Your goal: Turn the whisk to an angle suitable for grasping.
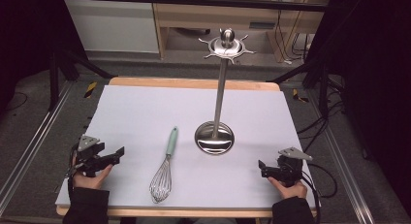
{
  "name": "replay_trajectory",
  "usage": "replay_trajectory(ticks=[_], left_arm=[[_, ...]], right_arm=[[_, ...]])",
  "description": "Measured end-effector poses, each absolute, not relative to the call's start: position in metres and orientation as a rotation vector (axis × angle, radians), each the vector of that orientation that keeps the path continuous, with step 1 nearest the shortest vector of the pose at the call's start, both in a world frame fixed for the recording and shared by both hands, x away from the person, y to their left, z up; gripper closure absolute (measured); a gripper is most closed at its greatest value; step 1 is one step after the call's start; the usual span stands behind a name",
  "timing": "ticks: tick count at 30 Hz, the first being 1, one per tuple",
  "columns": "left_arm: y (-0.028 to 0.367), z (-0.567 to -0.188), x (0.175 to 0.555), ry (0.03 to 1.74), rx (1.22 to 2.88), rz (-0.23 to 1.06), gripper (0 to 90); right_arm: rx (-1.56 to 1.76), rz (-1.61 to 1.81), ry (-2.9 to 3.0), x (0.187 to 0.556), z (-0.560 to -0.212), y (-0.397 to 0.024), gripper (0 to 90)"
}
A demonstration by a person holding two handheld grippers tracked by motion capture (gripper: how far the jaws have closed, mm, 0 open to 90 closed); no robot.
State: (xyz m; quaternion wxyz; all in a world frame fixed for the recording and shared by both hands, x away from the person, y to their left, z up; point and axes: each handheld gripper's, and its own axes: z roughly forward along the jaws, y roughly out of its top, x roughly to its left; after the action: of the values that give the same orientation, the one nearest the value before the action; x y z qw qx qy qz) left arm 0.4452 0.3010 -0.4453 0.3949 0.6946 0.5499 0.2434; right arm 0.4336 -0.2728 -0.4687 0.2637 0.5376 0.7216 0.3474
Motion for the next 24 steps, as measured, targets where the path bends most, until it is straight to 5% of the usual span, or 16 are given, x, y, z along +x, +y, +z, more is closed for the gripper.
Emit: replay_trajectory(ticks=[24], left_arm=[[0.257,-0.426,0.449,1.251,1.834,0.557,21.6]], right_arm=[[1.462,0.85,1.956,0.43,-0.468,-0.268,10.1]])
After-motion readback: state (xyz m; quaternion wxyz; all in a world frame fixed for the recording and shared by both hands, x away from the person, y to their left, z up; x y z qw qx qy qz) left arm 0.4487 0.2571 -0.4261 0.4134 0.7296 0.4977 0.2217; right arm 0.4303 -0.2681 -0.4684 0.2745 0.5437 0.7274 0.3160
